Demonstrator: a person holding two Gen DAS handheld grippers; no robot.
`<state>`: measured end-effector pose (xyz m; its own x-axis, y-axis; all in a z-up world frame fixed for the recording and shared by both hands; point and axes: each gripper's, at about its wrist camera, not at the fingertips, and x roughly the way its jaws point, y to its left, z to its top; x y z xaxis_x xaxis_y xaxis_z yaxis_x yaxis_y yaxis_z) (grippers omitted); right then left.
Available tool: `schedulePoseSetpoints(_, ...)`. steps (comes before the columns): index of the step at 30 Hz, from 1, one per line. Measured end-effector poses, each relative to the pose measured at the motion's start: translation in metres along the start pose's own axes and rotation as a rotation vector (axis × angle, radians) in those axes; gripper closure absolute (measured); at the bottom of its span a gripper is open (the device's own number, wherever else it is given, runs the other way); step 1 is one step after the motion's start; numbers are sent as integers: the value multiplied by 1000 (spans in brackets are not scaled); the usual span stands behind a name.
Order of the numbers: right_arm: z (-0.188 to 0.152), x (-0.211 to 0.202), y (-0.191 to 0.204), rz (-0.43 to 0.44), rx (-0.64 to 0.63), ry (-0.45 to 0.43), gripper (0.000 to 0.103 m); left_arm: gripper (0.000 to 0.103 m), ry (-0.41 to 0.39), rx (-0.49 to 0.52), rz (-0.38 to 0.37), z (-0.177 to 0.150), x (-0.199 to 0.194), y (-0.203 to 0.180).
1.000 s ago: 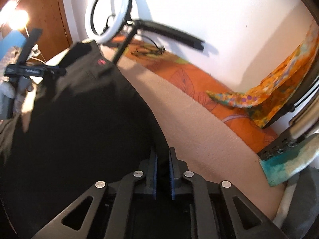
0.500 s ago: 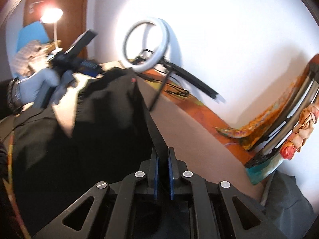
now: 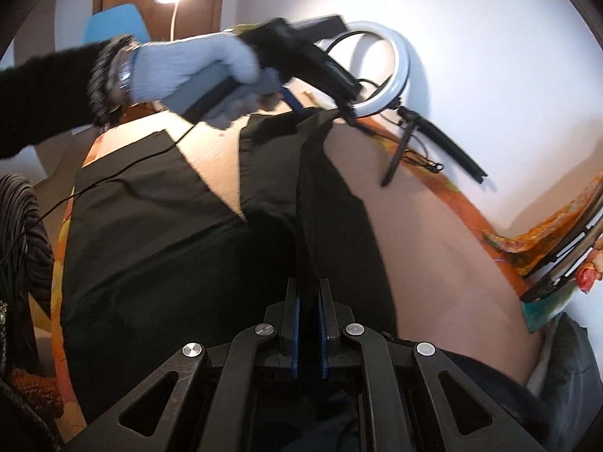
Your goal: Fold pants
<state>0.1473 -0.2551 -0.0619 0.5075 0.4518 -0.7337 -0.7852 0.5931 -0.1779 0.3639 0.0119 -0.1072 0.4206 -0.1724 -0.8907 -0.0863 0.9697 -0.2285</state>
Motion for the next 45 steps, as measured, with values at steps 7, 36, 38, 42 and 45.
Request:
schedulePoseSetpoints(7, -7, -4, 6, -12, -2, -2, 97, 63, -19, -186, -67, -7, 13, 37)
schedulePoseSetpoints(36, -15, -106, 67, -191, -1, -37, 97, 94, -407, -104, -230, -140, -163, 66)
schedulePoseSetpoints(38, -20, -112, 76, -187, -2, -33, 97, 94, -414, -115, -233, -160, -169, 73)
schedulePoseSetpoints(42, -31, -121, 97, -175, -13, -25, 97, 94, -431, -155, -241, -201, -177, 88)
schedulePoseSetpoints(45, -43, -121, 114, -162, -21, -9, 97, 94, -419, -191, -253, -231, -175, 102)
